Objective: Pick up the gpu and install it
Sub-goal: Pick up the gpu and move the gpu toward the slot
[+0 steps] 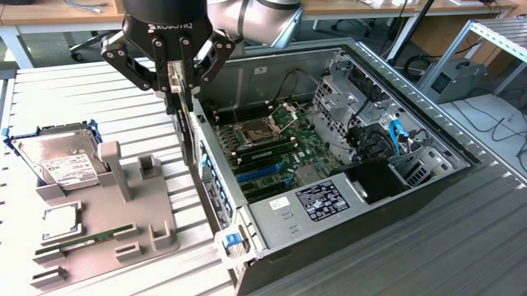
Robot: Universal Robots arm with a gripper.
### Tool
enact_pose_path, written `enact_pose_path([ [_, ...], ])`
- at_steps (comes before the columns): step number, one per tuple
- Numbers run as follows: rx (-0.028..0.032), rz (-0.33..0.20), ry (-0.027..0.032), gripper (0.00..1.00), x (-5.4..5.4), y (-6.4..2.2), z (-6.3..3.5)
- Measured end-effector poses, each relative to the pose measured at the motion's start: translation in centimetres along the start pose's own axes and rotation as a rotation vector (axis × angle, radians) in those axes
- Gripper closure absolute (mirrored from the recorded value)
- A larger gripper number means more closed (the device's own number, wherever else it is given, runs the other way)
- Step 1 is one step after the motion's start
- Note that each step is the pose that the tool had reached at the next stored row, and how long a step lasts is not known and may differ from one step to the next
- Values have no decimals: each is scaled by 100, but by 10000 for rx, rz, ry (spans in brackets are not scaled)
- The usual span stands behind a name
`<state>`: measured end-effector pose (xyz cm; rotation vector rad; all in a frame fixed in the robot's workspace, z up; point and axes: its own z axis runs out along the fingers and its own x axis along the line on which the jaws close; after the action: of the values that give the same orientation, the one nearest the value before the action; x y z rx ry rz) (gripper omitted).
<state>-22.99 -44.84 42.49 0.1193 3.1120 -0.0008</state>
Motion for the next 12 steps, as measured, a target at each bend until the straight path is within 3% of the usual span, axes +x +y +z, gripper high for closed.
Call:
enact_pose_path([
  [12, 1, 0, 0, 74, -74, 8, 2],
])
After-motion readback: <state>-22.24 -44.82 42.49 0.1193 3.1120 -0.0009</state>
